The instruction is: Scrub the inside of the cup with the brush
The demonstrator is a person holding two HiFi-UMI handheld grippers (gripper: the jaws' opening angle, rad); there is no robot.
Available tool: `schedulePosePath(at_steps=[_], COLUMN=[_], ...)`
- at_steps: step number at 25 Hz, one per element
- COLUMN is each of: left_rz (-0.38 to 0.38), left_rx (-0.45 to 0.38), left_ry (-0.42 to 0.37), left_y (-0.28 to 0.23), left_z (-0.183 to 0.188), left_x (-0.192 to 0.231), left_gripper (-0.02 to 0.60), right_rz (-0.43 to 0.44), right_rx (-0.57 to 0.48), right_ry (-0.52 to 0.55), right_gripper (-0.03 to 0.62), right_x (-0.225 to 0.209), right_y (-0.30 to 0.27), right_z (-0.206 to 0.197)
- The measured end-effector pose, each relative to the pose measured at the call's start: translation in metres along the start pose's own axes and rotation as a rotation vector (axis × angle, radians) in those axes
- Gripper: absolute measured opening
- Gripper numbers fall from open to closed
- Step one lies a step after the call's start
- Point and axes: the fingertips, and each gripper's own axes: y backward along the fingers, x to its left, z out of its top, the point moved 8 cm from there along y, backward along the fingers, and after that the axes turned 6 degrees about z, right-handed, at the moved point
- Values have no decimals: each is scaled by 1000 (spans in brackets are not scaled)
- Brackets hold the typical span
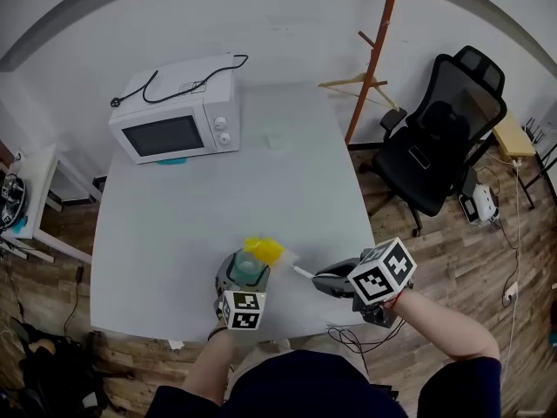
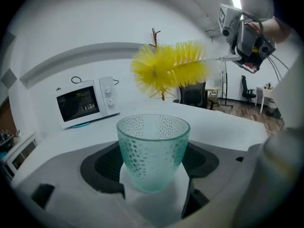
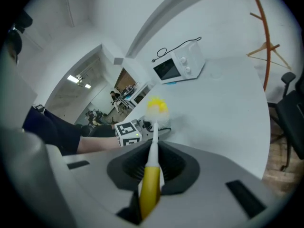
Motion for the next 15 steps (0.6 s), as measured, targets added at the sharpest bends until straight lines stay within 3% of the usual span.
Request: schedulePosePath(at_steps=[7, 15], left_rz=[-88, -111], left_rx=[-40, -82], left_ry=[99, 114], left_y=[-37, -67], left_z=[10, 27], left_x=[-22, -31], left_gripper=[377, 377], right_rz=[-60, -75], right_rx=[-205, -323], right_ry=[-45, -124], right_gripper=[51, 51], right_x=[-24, -42], right_y=[2, -1], right_z=[-5, -8])
